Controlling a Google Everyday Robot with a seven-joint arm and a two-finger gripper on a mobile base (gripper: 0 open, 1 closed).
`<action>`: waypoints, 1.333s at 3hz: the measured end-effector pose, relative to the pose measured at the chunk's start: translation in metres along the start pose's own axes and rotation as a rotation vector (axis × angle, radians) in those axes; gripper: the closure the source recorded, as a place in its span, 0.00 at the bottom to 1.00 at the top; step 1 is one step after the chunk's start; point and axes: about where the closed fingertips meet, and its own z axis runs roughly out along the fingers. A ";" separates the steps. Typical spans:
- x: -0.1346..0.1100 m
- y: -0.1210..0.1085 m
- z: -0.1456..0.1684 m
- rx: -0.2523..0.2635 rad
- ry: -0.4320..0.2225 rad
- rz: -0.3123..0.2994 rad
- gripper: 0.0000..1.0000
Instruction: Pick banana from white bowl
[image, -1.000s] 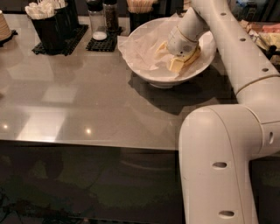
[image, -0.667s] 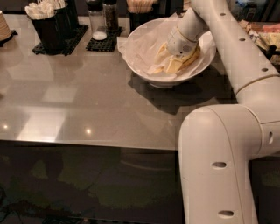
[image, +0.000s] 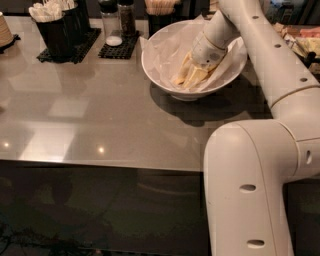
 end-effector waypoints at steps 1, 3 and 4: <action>0.002 0.001 -0.001 -0.002 0.000 0.006 1.00; -0.015 -0.009 -0.025 0.036 0.148 -0.003 1.00; -0.020 -0.011 -0.032 0.034 0.258 -0.007 1.00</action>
Offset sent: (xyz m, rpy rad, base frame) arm -0.0222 -0.0083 0.0288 -0.1373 -0.0014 -0.0409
